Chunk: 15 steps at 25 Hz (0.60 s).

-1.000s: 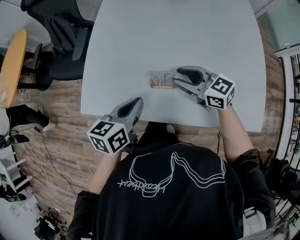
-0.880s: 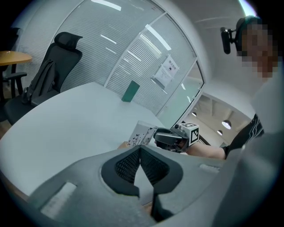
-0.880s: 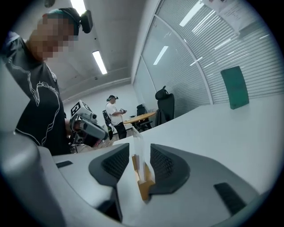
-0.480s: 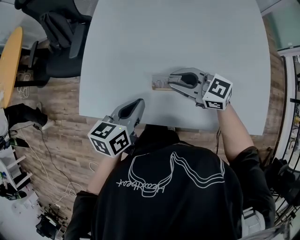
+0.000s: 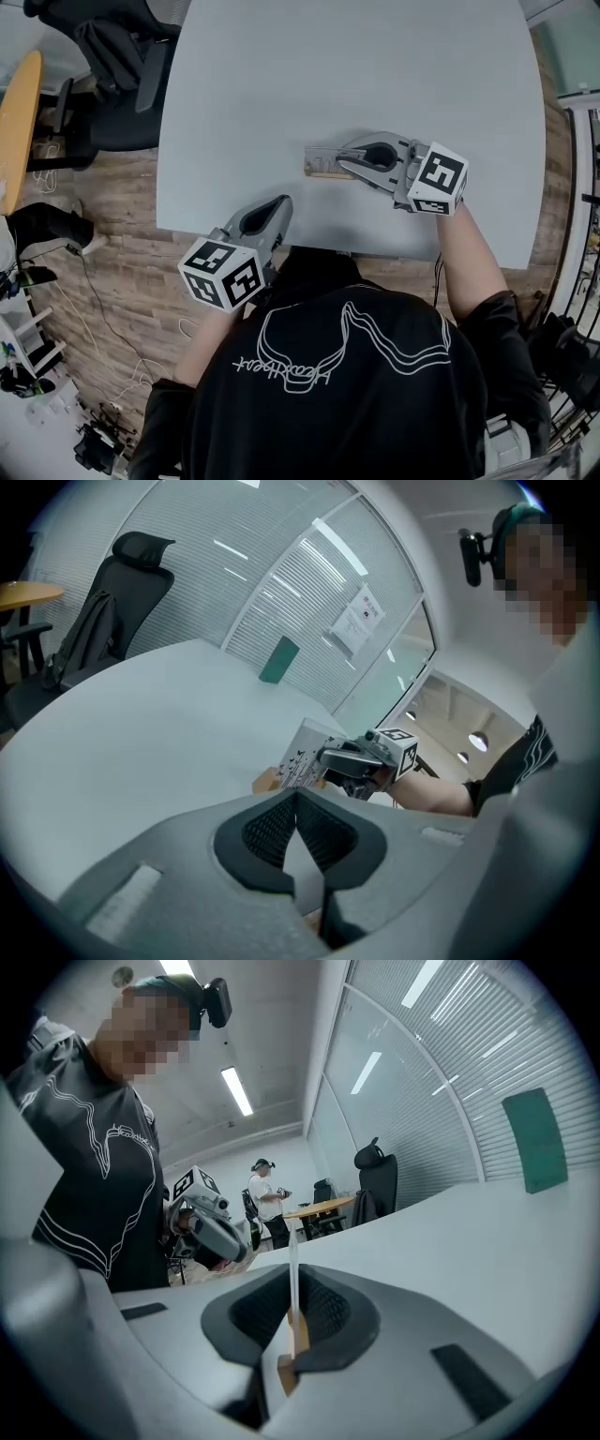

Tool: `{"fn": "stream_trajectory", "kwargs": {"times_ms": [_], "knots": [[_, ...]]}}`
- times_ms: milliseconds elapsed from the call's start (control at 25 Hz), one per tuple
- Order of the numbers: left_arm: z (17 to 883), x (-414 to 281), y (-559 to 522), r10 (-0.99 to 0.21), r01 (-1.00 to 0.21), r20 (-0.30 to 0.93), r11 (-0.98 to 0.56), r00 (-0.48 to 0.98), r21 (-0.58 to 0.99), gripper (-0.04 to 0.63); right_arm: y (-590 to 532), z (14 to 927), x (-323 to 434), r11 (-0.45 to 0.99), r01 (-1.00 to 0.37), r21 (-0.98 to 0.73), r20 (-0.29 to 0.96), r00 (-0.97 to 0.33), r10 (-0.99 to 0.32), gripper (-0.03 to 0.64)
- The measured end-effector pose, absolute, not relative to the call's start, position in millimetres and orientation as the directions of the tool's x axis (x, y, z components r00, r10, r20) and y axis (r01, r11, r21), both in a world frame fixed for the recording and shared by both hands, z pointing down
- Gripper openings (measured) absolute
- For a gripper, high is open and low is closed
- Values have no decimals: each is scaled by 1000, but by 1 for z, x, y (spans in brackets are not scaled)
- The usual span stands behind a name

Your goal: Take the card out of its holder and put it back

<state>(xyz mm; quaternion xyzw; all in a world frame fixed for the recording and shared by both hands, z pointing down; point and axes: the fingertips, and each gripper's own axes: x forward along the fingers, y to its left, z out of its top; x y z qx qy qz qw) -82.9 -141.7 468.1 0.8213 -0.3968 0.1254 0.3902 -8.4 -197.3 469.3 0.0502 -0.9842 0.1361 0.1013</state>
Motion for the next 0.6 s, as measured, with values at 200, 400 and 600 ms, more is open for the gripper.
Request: {"fn": "stream_trajectory", "kwargs": {"times_ms": [200,400,600], "knots": [[472,-78,-138,-545,-746,519,-382,658,545,14,-195,470,-7,963,-120,-243,209,-975,-69,26],[472,-77,-136,-543,-744,518,-384,660,546,14,-194,467,-8,965,-121,-231,197,-978,-75,25],[467,-78,-136,-547,-741,510,-388,664,548,14,-198,461,-7,964,-131,-231,183,-979,-89,25]]}}
